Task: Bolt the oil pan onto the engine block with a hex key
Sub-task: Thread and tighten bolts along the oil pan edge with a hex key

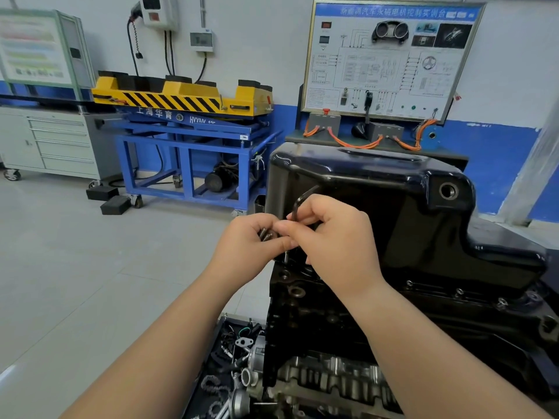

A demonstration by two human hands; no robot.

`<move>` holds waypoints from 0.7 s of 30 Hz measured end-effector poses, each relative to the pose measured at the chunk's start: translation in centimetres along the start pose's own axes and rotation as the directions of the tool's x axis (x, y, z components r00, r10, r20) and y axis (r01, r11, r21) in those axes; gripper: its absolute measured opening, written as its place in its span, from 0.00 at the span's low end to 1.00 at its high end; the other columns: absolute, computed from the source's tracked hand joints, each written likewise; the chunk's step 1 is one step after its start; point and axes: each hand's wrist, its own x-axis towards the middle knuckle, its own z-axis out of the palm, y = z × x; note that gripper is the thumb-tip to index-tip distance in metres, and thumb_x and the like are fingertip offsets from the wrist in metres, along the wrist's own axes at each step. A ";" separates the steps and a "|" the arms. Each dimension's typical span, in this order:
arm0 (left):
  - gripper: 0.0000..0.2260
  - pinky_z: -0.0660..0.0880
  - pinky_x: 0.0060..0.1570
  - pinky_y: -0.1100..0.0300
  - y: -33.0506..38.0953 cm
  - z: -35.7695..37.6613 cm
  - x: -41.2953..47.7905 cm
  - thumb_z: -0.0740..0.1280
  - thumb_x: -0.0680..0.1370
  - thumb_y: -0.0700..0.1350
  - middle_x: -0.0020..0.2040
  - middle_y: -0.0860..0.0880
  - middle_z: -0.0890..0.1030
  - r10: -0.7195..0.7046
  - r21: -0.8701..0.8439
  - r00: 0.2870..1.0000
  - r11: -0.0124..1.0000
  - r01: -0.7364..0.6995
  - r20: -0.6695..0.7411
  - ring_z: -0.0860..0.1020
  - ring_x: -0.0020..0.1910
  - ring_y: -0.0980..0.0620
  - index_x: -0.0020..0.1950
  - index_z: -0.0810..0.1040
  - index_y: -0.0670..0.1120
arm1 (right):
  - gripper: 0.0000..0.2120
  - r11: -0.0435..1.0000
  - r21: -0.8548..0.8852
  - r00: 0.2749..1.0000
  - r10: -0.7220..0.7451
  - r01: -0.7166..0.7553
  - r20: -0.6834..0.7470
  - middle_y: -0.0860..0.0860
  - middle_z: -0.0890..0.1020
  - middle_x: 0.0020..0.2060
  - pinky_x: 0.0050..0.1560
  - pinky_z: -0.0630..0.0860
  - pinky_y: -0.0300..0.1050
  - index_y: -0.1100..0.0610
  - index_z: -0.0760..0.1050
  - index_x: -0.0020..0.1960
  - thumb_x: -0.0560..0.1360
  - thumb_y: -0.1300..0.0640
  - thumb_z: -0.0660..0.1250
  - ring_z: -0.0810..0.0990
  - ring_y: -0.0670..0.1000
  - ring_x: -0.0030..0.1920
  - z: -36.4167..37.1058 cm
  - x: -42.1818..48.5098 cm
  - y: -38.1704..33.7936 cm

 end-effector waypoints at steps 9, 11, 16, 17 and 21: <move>0.08 0.71 0.35 0.73 0.5 -0.7 0.2 0.72 0.71 0.43 0.36 0.54 0.83 0.019 -0.009 0.996 1.000 -0.018 0.092 0.77 0.34 0.62 0.38 0.82 0.57 | 0.10 0.997 0.082 0.985 -0.024 0.010 0.170 0.46 0.84 0.40 0.30 0.78 0.39 0.47 0.80 0.48 0.75 0.62 0.66 0.77 0.45 0.22 -0.8 0.1 -0.2; 0.05 0.72 0.34 0.71 0.4 -0.5 0.0 0.73 0.70 0.43 0.35 0.48 0.82 0.009 -0.024 0.998 1.000 -0.008 0.060 0.76 0.33 0.59 0.39 0.83 0.53 | 0.08 0.995 0.104 0.993 -0.021 0.009 0.118 0.46 0.84 0.37 0.25 0.74 0.36 0.49 0.81 0.45 0.74 0.62 0.68 0.76 0.43 0.22 -0.6 0.1 -0.2; 0.07 0.74 0.38 0.49 0.2 0.0 -0.1 0.74 0.68 0.45 0.37 0.36 0.78 -0.007 -0.008 1.000 1.000 0.007 0.015 0.74 0.35 0.43 0.40 0.81 0.41 | 0.07 0.998 0.067 1.000 -0.016 0.015 0.023 0.44 0.83 0.34 0.35 0.79 0.40 0.51 0.78 0.36 0.69 0.58 0.75 0.81 0.43 0.34 0.1 0.1 0.0; 0.08 0.74 0.39 0.46 0.2 0.0 -0.1 0.73 0.69 0.44 0.37 0.36 0.78 -0.008 0.000 1.000 1.000 0.008 0.018 0.75 0.37 0.41 0.40 0.81 0.40 | 0.07 0.999 0.049 1.000 -0.017 0.016 0.021 0.45 0.82 0.33 0.38 0.79 0.43 0.53 0.78 0.36 0.68 0.57 0.75 0.80 0.44 0.35 0.1 0.1 0.1; 0.01 0.75 0.37 0.53 0.3 -0.2 0.2 0.73 0.70 0.42 0.36 0.39 0.80 -0.011 -0.020 0.998 1.000 0.012 0.056 0.77 0.37 0.43 0.39 0.83 0.45 | 0.04 0.998 0.062 0.992 0.005 -0.013 0.126 0.42 0.83 0.38 0.37 0.78 0.37 0.48 0.80 0.45 0.72 0.57 0.71 0.81 0.42 0.35 -0.1 0.1 0.0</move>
